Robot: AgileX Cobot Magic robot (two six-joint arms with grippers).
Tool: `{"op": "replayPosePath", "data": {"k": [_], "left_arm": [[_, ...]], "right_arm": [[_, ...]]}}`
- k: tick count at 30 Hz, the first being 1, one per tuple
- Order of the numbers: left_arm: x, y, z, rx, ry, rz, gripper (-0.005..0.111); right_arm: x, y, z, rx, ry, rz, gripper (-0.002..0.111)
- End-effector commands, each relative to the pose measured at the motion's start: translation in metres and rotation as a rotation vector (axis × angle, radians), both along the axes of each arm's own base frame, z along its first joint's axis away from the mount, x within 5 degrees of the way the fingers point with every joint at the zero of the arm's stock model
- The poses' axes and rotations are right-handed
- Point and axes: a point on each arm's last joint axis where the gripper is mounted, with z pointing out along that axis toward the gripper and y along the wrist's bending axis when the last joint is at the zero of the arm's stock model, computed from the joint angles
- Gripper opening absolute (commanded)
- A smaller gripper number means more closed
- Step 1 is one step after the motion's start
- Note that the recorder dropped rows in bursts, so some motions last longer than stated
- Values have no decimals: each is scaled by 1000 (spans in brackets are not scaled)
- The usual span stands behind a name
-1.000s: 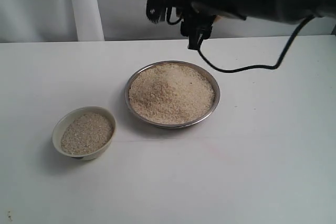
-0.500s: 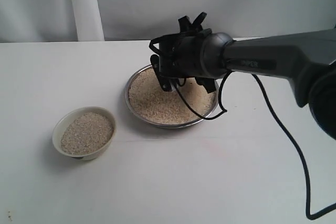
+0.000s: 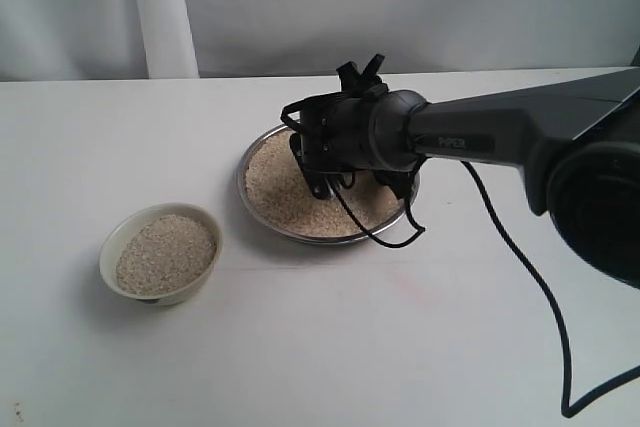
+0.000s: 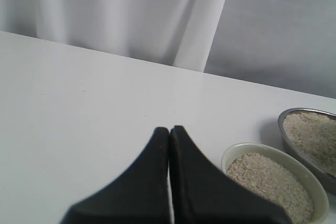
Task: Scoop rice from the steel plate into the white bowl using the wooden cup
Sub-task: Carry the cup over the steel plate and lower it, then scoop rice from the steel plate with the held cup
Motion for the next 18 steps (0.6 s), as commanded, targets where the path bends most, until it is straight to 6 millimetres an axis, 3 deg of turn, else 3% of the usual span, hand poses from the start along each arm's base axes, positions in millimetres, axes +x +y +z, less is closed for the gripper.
{"op": "replayPosePath", "data": {"k": [1, 10, 18], "left_arm": [[0, 0, 0, -4, -1, -4, 0], [0, 0, 0, -4, -1, -4, 0], [0, 0, 0, -4, -1, -4, 0]], "right_arm": [[0, 3, -6, 26, 21, 8, 0], [0, 8, -28, 52, 64, 35, 0], [-4, 19, -36, 226, 128, 42, 0]]}}
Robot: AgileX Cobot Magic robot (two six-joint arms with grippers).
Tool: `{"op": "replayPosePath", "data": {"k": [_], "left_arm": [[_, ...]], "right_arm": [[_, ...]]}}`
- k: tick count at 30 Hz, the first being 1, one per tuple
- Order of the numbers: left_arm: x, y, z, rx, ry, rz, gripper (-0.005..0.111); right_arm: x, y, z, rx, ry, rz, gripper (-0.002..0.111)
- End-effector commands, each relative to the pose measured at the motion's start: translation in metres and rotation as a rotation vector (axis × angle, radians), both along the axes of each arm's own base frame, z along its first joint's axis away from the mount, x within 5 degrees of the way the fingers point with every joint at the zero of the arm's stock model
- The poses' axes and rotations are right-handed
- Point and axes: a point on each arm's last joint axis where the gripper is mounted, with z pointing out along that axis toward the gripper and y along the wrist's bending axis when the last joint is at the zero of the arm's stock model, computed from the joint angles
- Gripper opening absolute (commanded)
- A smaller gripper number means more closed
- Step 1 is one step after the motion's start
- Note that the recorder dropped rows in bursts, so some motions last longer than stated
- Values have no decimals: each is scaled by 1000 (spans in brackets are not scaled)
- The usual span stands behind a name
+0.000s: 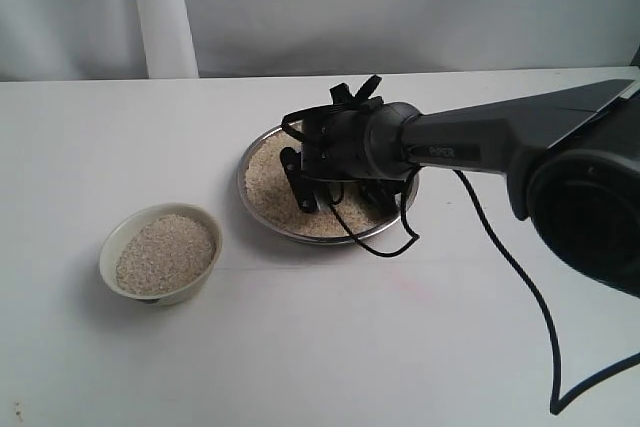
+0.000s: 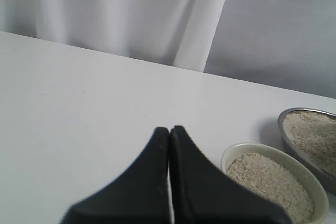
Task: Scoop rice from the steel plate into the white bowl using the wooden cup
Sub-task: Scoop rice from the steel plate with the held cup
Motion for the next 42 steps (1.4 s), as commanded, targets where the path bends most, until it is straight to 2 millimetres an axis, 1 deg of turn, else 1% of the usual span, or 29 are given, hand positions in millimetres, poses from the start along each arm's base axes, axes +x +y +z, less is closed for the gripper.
{"op": "replayPosePath", "data": {"k": [1, 9, 16, 22, 31, 38, 40, 42], "left_arm": [[0, 0, 0, -4, -1, -4, 0], [0, 0, 0, -4, -1, -4, 0], [0, 0, 0, -4, -1, -4, 0], [0, 0, 0, -4, -1, -4, 0], [0, 0, 0, -4, -1, -4, 0], [0, 0, 0, -4, -1, -4, 0], [0, 0, 0, -4, -1, -4, 0], [0, 0, 0, -4, -1, -4, 0]], "right_arm": [[-4, 9, -11, 128, 54, 4, 0], [-7, 19, -16, 273, 100, -1, 0], [-9, 21, -17, 320, 119, -19, 0], [-7, 20, -19, 388, 140, -51, 0], [-4, 14, -21, 471, 166, -114, 0], [-2, 15, -21, 521, 170, -119, 0], [-2, 15, -25, 515, 180, -122, 0], [-3, 14, -35, 497, 195, -123, 0]]}}
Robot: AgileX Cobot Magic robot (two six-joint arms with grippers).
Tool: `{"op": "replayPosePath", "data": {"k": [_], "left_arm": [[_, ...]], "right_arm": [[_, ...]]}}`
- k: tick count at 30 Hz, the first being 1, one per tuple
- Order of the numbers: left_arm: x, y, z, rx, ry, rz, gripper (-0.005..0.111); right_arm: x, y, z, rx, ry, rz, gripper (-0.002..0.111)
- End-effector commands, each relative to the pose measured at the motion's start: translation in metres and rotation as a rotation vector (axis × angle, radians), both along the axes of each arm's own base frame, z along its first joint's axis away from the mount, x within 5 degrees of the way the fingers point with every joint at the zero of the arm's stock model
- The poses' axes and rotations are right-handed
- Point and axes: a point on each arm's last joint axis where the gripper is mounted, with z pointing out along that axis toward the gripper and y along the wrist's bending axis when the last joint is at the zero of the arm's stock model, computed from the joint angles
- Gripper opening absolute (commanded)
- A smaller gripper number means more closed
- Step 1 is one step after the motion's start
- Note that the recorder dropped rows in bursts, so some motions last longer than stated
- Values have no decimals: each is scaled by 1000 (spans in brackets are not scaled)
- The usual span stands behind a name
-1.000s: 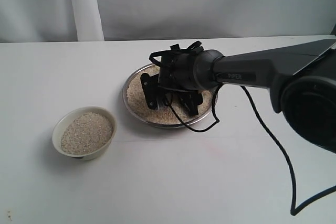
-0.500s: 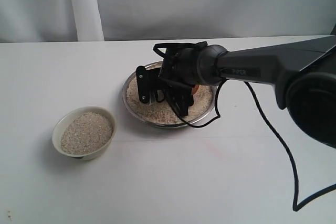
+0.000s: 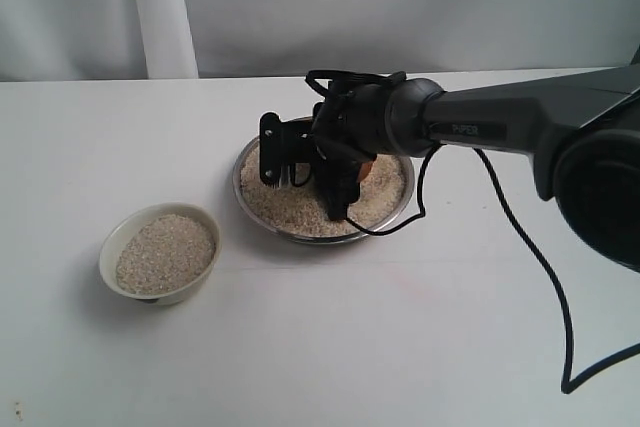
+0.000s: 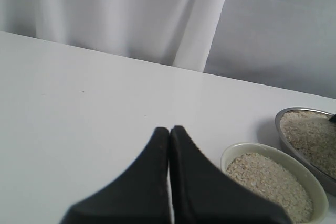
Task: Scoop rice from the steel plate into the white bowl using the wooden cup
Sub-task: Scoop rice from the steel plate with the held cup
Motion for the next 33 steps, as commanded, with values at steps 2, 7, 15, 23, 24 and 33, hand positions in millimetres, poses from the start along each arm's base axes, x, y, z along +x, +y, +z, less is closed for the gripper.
{"op": "replayPosePath", "data": {"k": [2, 7, 15, 23, 24, 33], "left_arm": [[0, 0, 0, -4, -1, -4, 0], [0, 0, 0, -4, -1, -4, 0], [0, 0, 0, -4, -1, -4, 0], [0, 0, 0, -4, -1, -4, 0], [0, 0, 0, -4, -1, -4, 0], [0, 0, 0, -4, -1, -4, 0]], "right_arm": [[-8, 1, -46, 10, 109, -32, 0], [-9, 1, -52, 39, 124, -76, 0], [-5, -6, -52, 148, 166, -176, 0], [-4, -18, -63, 283, 209, -259, 0], [-6, -23, -67, 313, 210, -263, 0], [-20, -62, -38, 616, 96, -320, 0]]}}
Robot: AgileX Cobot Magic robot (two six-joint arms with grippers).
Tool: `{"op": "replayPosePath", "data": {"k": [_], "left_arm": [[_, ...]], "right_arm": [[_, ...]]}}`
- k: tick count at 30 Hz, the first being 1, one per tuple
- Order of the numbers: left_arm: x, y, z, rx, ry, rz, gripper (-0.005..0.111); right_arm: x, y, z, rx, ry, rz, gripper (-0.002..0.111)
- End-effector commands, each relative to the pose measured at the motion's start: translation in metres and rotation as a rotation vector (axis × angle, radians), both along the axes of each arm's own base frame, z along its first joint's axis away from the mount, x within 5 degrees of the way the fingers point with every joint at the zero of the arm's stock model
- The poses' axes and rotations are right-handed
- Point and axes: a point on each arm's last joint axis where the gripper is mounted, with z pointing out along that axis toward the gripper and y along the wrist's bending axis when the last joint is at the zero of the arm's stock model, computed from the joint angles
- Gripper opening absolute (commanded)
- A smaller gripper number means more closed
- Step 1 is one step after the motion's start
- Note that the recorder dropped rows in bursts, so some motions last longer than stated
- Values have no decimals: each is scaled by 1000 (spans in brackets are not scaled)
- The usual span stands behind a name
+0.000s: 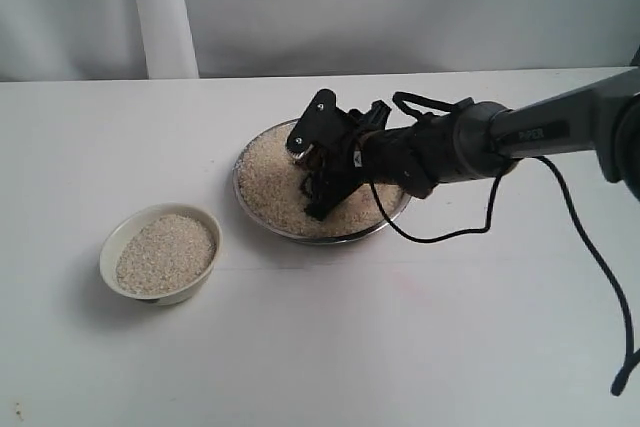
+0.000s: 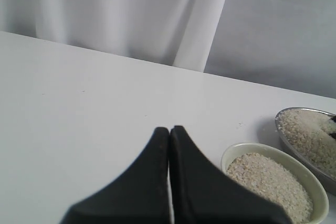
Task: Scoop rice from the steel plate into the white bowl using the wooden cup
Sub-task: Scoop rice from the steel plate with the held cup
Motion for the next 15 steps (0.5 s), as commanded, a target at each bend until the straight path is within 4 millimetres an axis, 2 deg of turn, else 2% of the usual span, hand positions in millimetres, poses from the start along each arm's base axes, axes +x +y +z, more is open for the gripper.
{"op": "replayPosePath", "data": {"k": [1, 5, 15], "left_arm": [[0, 0, 0, -4, -1, -4, 0], [0, 0, 0, -4, -1, -4, 0], [0, 0, 0, -4, -1, -4, 0]], "right_arm": [[-15, -21, -5, -16, 79, -55, 0], [-12, -17, 24, 102, -3, -81, 0], [-10, -13, 58, 210, -103, -81, 0]]}}
